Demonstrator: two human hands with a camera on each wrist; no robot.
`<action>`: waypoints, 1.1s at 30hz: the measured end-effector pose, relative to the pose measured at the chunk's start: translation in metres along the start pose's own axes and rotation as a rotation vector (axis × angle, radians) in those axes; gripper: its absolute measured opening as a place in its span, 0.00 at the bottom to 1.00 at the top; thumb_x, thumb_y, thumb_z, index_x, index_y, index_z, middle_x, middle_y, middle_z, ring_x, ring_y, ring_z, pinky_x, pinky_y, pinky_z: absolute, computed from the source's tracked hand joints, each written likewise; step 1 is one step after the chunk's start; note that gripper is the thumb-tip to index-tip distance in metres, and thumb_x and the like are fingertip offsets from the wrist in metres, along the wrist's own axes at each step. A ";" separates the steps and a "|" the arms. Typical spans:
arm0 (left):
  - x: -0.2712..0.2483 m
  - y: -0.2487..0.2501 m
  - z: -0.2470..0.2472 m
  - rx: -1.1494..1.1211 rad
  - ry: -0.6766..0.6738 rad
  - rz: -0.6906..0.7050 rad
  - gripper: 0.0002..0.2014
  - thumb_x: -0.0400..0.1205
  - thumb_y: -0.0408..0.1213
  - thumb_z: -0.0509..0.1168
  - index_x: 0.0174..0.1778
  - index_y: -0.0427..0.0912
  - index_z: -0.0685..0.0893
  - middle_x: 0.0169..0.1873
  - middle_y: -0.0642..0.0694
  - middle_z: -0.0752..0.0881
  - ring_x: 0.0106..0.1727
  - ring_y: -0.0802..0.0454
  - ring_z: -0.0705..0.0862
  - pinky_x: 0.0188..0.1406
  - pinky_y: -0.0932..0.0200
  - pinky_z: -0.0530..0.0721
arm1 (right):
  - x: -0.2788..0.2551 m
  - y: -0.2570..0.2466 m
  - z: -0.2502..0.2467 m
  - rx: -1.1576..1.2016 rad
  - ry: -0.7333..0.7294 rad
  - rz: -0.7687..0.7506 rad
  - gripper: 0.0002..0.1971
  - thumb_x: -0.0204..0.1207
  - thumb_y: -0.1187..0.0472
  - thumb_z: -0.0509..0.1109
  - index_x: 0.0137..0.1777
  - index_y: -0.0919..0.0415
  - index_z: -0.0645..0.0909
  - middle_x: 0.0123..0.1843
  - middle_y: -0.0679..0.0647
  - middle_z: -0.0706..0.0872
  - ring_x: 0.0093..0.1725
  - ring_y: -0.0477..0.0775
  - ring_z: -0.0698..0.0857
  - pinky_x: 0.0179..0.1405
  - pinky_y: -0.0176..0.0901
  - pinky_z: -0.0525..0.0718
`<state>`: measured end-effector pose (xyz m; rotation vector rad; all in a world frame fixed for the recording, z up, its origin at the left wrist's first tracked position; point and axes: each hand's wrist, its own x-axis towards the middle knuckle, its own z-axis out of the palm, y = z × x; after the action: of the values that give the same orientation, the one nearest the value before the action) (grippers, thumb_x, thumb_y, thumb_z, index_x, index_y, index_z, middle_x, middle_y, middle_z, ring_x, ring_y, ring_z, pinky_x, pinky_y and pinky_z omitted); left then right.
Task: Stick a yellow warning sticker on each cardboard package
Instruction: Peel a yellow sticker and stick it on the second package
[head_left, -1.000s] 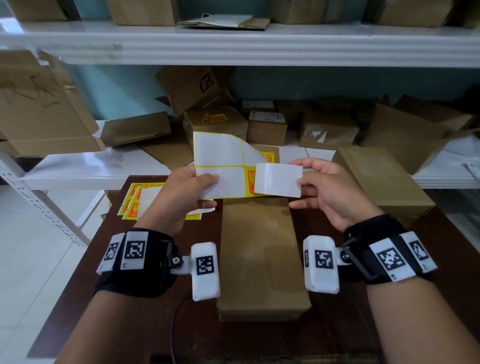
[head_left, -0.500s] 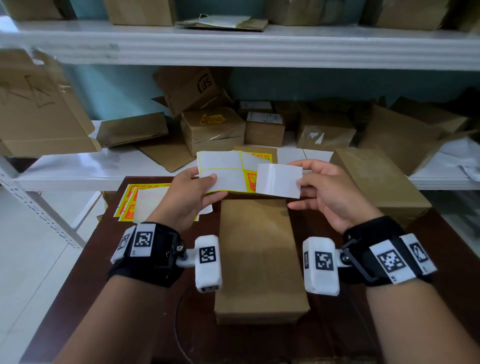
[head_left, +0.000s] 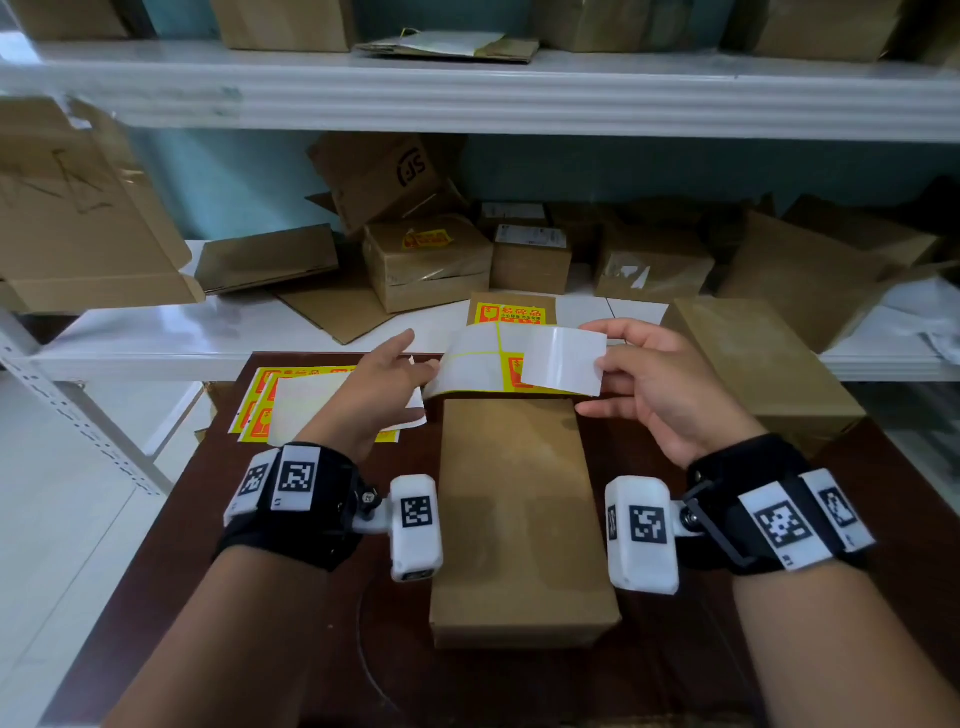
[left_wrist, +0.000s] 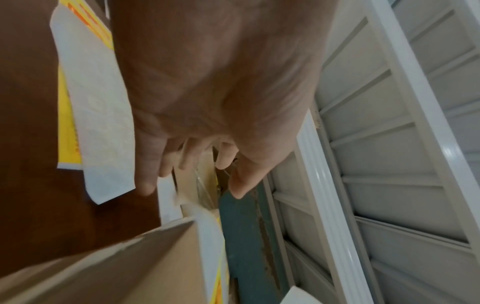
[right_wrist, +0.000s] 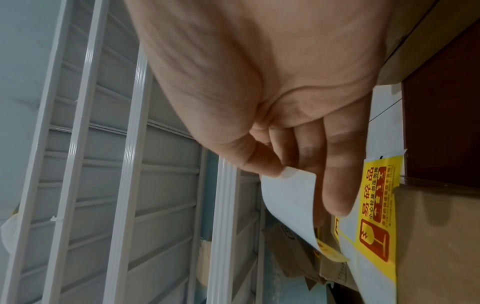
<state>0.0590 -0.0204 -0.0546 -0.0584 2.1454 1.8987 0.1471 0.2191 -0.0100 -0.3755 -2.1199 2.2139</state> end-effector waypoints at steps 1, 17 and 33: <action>-0.001 0.003 -0.003 0.027 0.029 0.022 0.28 0.86 0.40 0.67 0.83 0.52 0.69 0.74 0.46 0.77 0.69 0.48 0.78 0.67 0.43 0.84 | 0.000 0.000 0.000 -0.004 -0.001 -0.003 0.16 0.84 0.75 0.59 0.58 0.56 0.84 0.58 0.62 0.90 0.49 0.60 0.91 0.33 0.45 0.92; -0.059 0.046 0.032 0.257 -0.308 0.265 0.10 0.88 0.39 0.63 0.58 0.50 0.90 0.52 0.53 0.93 0.56 0.52 0.90 0.56 0.50 0.88 | -0.004 0.002 0.023 -0.097 -0.092 -0.112 0.14 0.80 0.75 0.68 0.58 0.58 0.85 0.35 0.46 0.87 0.34 0.42 0.87 0.39 0.49 0.91; -0.056 0.043 0.029 0.203 -0.195 0.237 0.07 0.82 0.45 0.71 0.47 0.45 0.89 0.44 0.48 0.93 0.46 0.55 0.92 0.52 0.45 0.90 | -0.009 0.001 0.025 -0.114 -0.232 -0.134 0.12 0.80 0.70 0.73 0.61 0.59 0.86 0.53 0.57 0.94 0.49 0.54 0.93 0.45 0.49 0.92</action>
<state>0.1091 0.0053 -0.0028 0.4210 2.2768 1.7087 0.1505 0.1931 -0.0095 0.0223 -2.3133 2.1604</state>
